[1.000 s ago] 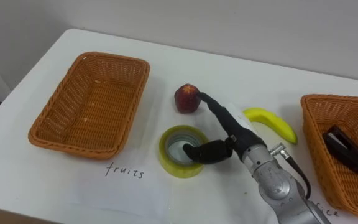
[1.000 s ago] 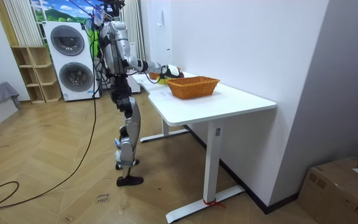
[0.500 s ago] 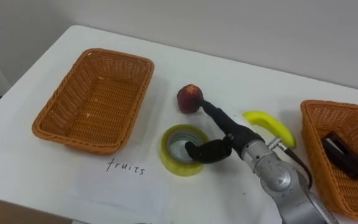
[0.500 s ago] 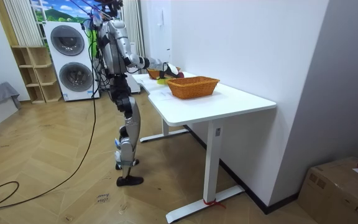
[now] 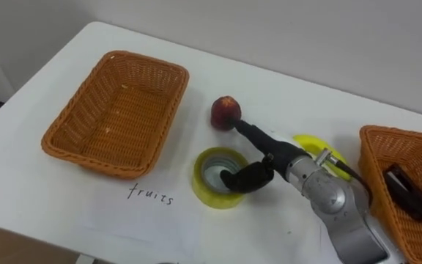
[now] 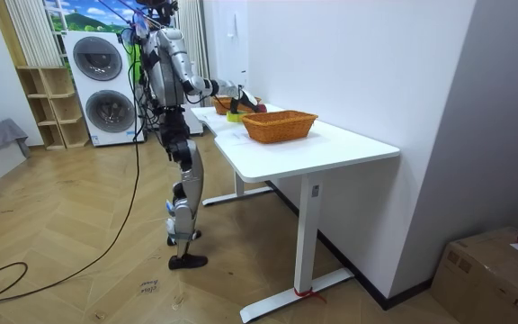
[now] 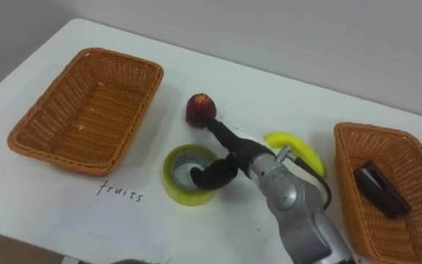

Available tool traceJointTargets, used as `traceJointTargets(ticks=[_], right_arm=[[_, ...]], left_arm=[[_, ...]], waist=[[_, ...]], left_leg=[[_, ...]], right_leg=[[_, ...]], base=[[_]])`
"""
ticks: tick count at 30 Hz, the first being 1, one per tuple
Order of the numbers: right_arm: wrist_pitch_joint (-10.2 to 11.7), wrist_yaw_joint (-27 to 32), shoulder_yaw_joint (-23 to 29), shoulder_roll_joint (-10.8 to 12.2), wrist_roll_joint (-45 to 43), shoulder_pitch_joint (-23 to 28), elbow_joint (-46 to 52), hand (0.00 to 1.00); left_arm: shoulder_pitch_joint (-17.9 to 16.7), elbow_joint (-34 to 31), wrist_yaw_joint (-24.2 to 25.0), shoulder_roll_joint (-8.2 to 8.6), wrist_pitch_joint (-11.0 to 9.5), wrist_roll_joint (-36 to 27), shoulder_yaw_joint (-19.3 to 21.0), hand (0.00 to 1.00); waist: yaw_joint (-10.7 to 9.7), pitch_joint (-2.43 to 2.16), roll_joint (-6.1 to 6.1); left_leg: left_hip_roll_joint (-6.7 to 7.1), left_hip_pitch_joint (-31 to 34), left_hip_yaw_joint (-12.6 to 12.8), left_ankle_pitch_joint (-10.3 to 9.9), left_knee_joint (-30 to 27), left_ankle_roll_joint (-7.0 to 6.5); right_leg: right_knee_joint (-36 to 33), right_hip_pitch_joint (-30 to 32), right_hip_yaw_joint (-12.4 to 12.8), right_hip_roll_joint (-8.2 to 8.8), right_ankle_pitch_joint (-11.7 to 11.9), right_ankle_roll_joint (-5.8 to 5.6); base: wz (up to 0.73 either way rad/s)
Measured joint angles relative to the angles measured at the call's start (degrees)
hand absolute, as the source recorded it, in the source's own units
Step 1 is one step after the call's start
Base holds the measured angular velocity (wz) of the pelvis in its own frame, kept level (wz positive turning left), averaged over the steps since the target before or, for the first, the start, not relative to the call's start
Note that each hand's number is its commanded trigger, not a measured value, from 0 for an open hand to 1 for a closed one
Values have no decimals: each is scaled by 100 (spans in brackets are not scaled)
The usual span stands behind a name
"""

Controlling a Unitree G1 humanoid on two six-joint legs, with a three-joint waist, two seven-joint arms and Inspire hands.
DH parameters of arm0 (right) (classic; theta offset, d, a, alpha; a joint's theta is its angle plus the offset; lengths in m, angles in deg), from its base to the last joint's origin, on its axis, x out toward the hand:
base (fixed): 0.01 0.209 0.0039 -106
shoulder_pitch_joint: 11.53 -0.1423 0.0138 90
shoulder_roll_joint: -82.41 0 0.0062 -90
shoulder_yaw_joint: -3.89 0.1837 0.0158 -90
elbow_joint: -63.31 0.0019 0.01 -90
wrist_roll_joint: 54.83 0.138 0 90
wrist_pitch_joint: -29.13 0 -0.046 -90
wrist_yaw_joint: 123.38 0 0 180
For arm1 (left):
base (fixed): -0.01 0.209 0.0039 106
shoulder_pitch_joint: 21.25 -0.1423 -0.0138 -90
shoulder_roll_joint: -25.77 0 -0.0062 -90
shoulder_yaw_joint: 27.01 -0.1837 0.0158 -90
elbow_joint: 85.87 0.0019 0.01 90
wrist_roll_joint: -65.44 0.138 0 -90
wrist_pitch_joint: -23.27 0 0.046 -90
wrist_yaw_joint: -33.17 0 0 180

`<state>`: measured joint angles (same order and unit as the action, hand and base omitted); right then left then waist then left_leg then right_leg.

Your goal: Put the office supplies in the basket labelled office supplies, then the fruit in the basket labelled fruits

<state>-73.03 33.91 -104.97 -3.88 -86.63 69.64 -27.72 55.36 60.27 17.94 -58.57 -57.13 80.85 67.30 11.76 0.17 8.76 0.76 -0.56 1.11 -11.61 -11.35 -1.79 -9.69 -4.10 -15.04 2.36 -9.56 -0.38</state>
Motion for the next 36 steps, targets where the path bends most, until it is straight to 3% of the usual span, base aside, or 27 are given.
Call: traceJointTargets(ticks=[9, 23, 30, 36], right_arm=[[-39, -255, 0, -141, -52, -66, 0, 0], [-50, -821, -3, -386, -258, -67, 243, 0], [-170, -1129, -2, -594, -292, -78, 390, 0], [-290, -1283, -2, -616, -362, -143, 420, 0]], left_arm=[[40, 139, 94, -121, -44, 1, -20, 0], [108, 179, 352, -221, -42, 2, -1, 0], [147, 176, 356, -225, -39, 37, 17, 0], [137, 132, 355, -238, -26, 43, 151, 0]], waist=[[124, 43, 128], [147, 47, 123], [269, 51, 154], [307, 77, 243]], left_leg=[[8, -12, -56, 0, -25, 0], [14, -14, -154, 0, -22, 0], [4, -19, -146, 1, -6, -1], [1, -13, -161, 2, -23, -1]], right_leg=[[6, -56, -66, 9, 0, 0], [16, -88, -88, 7, 0, 0], [14, -71, -88, 10, 0, 0], [15, -70, -84, 8, 0, 0]], base=[[2], [3], [0], [0]])
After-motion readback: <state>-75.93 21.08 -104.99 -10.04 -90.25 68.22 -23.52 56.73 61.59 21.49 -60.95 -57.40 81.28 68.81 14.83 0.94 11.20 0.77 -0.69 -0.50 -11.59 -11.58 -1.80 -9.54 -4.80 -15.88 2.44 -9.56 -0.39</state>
